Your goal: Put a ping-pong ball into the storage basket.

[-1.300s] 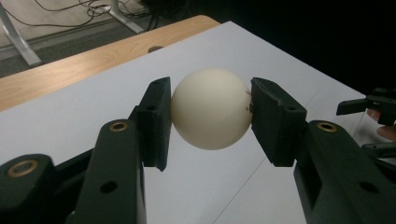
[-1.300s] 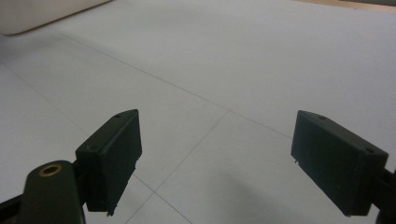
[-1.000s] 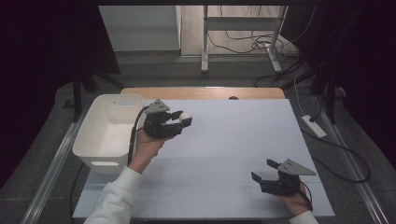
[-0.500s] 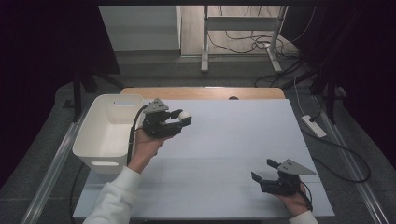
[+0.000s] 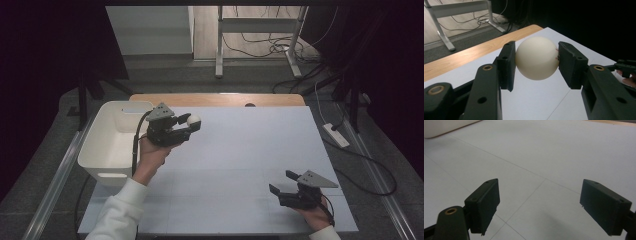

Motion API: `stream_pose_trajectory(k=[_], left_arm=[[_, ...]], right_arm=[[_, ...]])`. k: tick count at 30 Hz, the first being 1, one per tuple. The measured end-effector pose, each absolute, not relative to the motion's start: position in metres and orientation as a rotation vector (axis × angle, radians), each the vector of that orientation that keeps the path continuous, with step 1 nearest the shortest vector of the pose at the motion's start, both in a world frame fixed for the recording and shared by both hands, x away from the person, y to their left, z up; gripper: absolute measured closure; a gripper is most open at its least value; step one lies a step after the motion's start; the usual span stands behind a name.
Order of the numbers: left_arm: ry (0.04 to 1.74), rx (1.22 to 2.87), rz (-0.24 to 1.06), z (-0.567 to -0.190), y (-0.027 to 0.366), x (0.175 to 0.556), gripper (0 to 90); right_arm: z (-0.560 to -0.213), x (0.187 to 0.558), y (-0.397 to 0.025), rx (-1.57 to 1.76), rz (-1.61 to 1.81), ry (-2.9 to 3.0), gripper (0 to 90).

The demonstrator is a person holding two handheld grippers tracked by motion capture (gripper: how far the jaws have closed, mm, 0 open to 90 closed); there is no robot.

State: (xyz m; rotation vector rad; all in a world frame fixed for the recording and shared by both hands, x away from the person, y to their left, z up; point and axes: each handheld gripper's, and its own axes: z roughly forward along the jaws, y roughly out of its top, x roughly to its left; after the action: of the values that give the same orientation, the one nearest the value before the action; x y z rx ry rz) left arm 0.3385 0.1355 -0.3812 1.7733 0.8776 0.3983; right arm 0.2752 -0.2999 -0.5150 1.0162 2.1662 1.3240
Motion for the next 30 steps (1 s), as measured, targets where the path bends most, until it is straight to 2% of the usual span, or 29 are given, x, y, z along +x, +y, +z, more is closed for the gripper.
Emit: stream_pose_trajectory(k=[30], left_arm=[[0.931, 1.728, 0.457, -0.377, 0.161, 0.337, 50.9]], right_arm=[[-0.515, 0.275, -0.3, 1.014, 1.325, 2.164, 16.2]])
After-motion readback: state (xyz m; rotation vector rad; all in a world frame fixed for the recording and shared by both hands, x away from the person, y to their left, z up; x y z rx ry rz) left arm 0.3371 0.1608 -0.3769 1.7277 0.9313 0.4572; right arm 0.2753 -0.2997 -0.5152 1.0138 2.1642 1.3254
